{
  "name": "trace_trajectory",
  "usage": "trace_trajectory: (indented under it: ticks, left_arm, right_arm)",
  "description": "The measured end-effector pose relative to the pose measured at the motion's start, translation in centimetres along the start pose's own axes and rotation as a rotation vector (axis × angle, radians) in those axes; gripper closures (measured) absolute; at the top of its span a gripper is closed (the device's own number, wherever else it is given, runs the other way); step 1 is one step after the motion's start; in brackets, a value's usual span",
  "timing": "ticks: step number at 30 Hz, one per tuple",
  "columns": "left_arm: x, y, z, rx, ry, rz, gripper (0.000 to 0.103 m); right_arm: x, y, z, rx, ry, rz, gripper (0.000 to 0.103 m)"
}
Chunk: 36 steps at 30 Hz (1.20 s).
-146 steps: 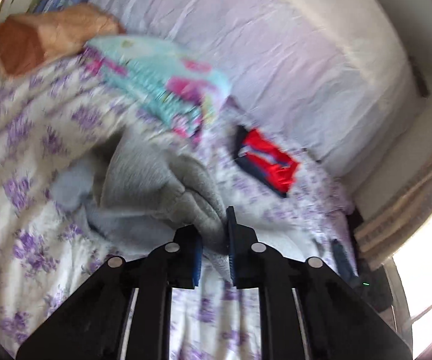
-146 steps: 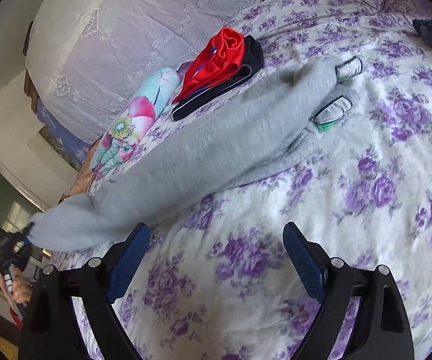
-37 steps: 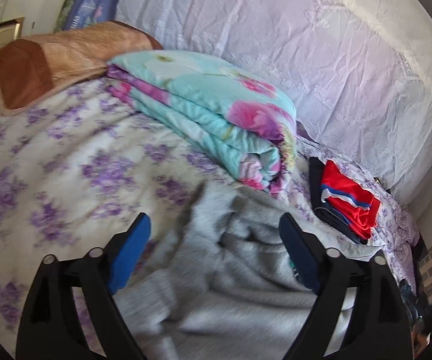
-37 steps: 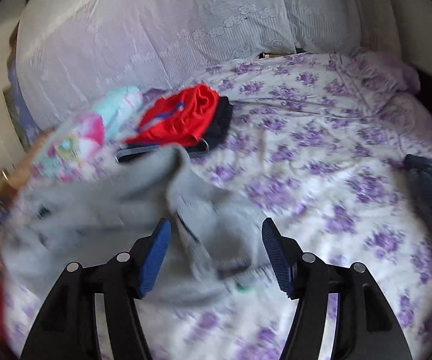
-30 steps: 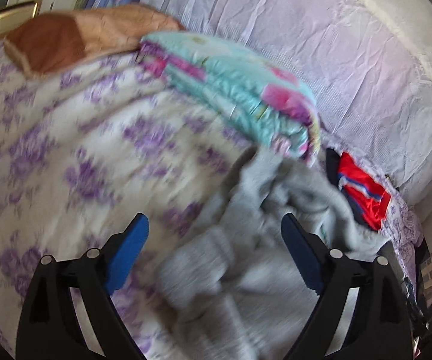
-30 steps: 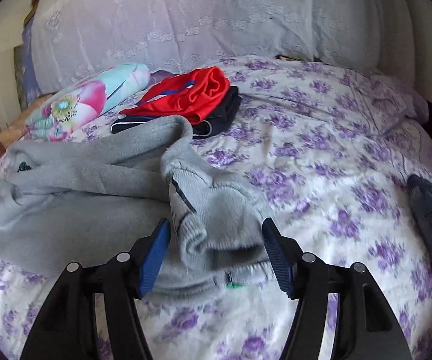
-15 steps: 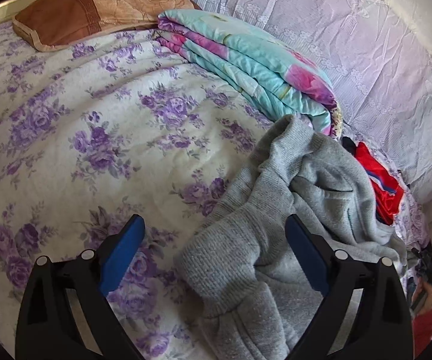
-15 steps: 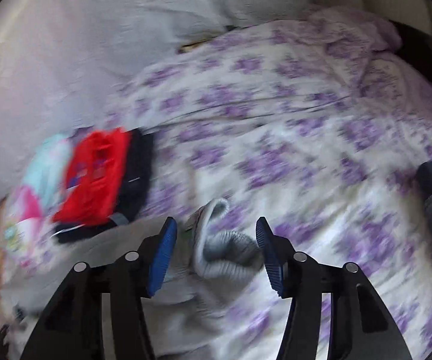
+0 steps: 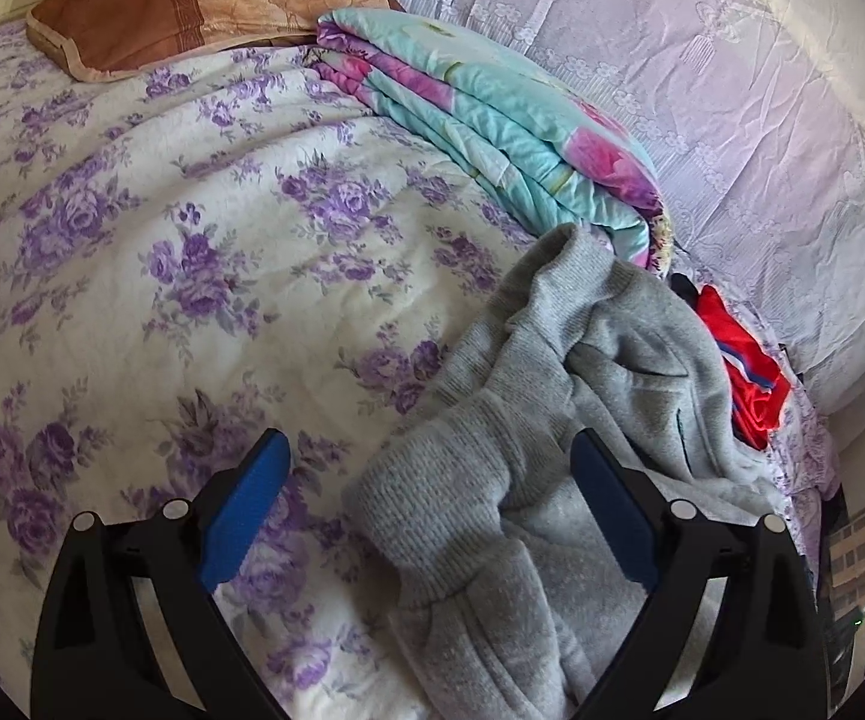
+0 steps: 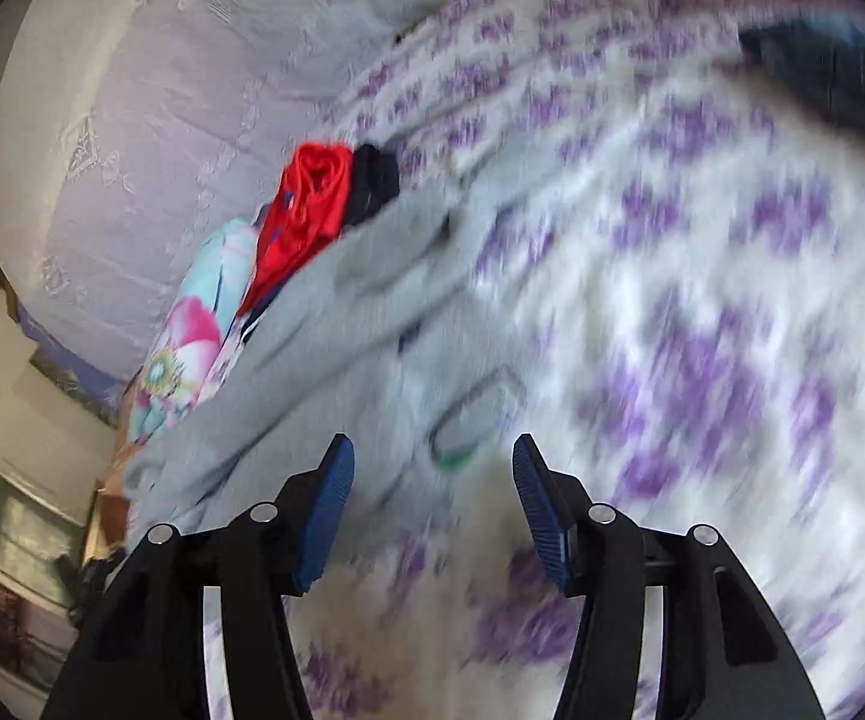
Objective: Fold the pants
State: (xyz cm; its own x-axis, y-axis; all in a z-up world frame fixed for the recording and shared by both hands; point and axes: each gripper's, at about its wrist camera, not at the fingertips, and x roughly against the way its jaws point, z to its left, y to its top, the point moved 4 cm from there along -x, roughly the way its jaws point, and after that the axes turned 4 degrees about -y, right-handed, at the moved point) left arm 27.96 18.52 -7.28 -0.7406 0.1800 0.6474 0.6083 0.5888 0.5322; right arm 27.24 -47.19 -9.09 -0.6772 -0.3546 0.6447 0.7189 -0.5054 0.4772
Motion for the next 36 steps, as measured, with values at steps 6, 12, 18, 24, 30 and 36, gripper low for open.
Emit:
trace_trajectory:
  ticks: [6,12,18,24,30,36]
  left_arm:
    - [1.7,-2.5,0.6,0.011,-0.026,0.003,0.011]
    - [4.3,-4.9,1.5,0.049,-0.077,-0.025,0.011]
    - [5.1,-6.6,-0.1,0.033,-0.125,0.03,0.006]
    - [2.7,-7.1,-2.5,0.04,-0.168,0.12,0.006]
    - [1.1,-6.3,-3.2,0.06,-0.151,0.124,0.042]
    - [2.5,-5.9,-2.4,0.103,-0.194,0.132,0.078]
  right_arm:
    - [-4.1,0.4,1.3,-0.018,0.03,-0.01,0.077]
    - [0.9,0.5,3.8,0.013,0.154,-0.185,0.088]
    - [11.1,-2.3,1.9,0.034,0.218,-0.348,0.088]
    - [8.6,-5.9,-4.6,-0.1,0.137,-0.157,0.083]
    - [7.9,-7.2,-4.0,-0.07,0.142,-0.117,0.058]
    - [8.1,-7.3,-3.1,-0.006,0.089,-0.14,0.086]
